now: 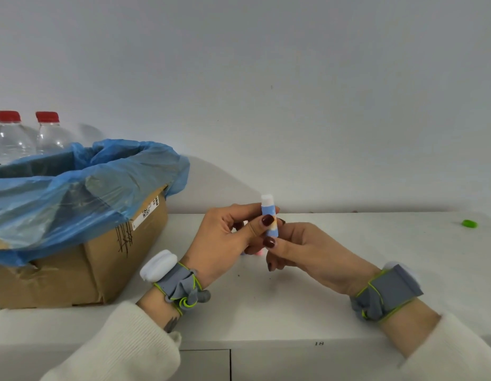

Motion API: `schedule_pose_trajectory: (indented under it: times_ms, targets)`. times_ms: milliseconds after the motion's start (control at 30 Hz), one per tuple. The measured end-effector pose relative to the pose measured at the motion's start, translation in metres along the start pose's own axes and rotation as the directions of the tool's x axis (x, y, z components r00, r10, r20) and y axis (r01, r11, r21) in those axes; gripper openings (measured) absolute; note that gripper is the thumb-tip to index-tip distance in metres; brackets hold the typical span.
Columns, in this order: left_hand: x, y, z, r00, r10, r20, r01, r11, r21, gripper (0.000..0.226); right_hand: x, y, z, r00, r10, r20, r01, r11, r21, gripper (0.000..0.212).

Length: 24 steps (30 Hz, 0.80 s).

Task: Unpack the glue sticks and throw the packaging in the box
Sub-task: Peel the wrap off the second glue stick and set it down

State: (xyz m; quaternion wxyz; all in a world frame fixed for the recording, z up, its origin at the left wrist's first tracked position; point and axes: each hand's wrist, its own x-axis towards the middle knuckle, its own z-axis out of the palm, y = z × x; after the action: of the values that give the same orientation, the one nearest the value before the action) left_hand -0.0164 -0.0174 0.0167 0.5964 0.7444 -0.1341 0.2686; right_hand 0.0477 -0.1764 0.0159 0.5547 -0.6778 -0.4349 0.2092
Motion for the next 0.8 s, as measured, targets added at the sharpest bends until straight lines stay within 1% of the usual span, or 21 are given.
schedule_pose_trajectory:
  times_ms: [33, 67, 133, 167, 233, 333, 433, 533, 567, 667, 700, 800]
  targets:
    - [0.0002, -0.0006, -0.0003, 1.0, 0.006, 0.0, -0.006, 1.0, 0.001, 0.023, 0.0002, -0.0002, -0.0006, 1.0, 0.006, -0.018, -0.006, 1.0, -0.001, 0.015]
    - [0.0005, -0.0011, -0.0004, 1.0, 0.012, -0.003, -0.012, 1.0, 0.007, 0.02, 0.0011, -0.0003, -0.0013, 0.998, 0.014, -0.056, -0.013, 1.0, 0.01, 0.019]
    - [0.0007, -0.0016, -0.0021, 1.0, 0.02, -0.014, -0.02, 1.0, 0.006, 0.016, 0.0028, 0.0014, -0.0046, 0.989, 0.031, -0.148, -0.023, 0.998, 0.051, 0.043]
    - [0.0005, -0.0015, -0.0032, 1.0, 0.027, -0.015, -0.028, 1.0, -0.01, 0.017, 0.0031, 0.0017, -0.0055, 0.983, 0.037, -0.181, -0.023, 0.997, 0.079, 0.049]
    - [0.0002, 0.0002, -0.0039, 0.999, 0.045, -0.007, -0.045, 0.998, -0.036, 0.019, 0.0024, 0.0016, -0.0063, 0.978, 0.033, -0.204, -0.007, 0.992, 0.129, 0.046]
    - [0.0, 0.0014, -0.0036, 0.999, 0.046, -0.007, -0.046, 0.997, -0.059, 0.02, 0.0008, 0.0009, -0.0056, 0.986, 0.028, -0.167, 0.0, 0.987, 0.163, 0.041]
    - [-0.0008, 0.0014, -0.0021, 1.0, 0.028, -0.003, -0.028, 0.999, -0.043, 0.015, 0.0, 0.0007, -0.0034, 0.997, 0.029, -0.069, -0.021, 0.993, 0.113, 0.042]
    - [-0.0011, 0.0013, -0.0006, 1.0, 0.015, 0.013, -0.015, 1.0, -0.012, 0.025, -0.0006, 0.0007, -0.0017, 0.998, 0.055, 0.014, -0.056, 0.993, 0.105, 0.025]
    - [-0.0008, 0.0014, -0.0009, 1.0, 0.017, 0.012, -0.017, 1.0, -0.012, 0.026, -0.0005, 0.0, -0.0015, 0.998, 0.061, 0.017, -0.062, 0.992, 0.111, 0.026]
    - [-0.0009, 0.0011, -0.0014, 0.999, 0.032, 0.008, -0.032, 0.999, 0.008, 0.026, 0.0004, 0.0003, -0.0033, 0.995, 0.092, -0.047, -0.086, 0.99, 0.111, 0.05]
    - [-0.0009, 0.0012, -0.0018, 0.999, 0.036, 0.002, -0.036, 0.999, 0.021, 0.022, 0.0008, 0.0003, -0.004, 0.992, 0.099, -0.072, -0.09, 0.99, 0.111, 0.052]
    - [-0.0005, 0.0022, -0.0026, 1.0, 0.025, -0.019, -0.025, 0.999, 0.034, 0.018, 0.0009, 0.001, -0.0049, 0.991, 0.089, -0.102, -0.072, 0.984, 0.163, 0.044]
